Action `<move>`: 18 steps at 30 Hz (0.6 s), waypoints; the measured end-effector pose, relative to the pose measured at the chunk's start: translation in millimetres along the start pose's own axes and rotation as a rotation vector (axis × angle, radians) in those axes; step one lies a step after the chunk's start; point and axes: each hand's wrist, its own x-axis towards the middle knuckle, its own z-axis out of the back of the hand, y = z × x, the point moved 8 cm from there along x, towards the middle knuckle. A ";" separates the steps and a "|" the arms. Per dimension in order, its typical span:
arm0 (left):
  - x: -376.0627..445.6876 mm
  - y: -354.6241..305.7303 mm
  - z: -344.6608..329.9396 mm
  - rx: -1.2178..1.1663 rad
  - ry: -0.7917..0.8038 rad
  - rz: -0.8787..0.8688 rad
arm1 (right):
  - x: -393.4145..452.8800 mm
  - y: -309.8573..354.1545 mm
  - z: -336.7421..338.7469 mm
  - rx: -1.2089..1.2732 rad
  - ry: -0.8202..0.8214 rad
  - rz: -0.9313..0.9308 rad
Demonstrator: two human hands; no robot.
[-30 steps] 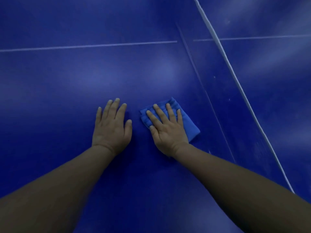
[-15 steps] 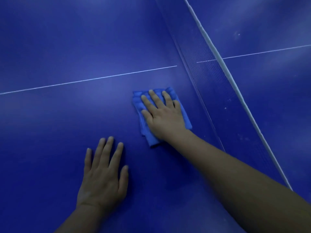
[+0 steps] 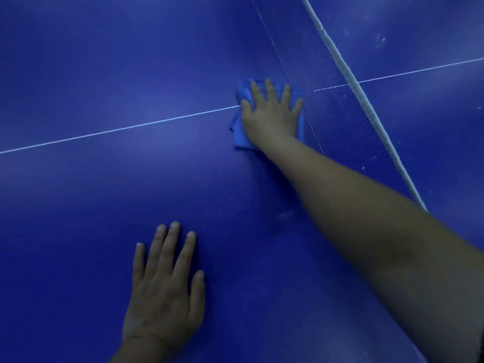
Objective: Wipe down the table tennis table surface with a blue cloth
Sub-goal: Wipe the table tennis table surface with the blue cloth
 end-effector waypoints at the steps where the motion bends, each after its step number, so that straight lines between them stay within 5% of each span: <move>1: 0.2 -0.2 0.0 -0.003 0.002 0.001 | -25.3 -16.6 -0.1 0.003 -0.014 -0.019; 6: 0.7 -0.5 -0.4 -0.012 0.015 0.018 | -114.8 -52.4 -9.5 -0.081 0.022 -0.077; 13: -1.3 -0.8 0.4 -0.022 0.005 0.012 | 2.1 28.6 -5.2 0.016 0.035 0.052; 18: -0.8 -0.2 0.1 -0.008 0.035 0.024 | -41.8 -34.4 -1.2 0.017 -0.008 -0.039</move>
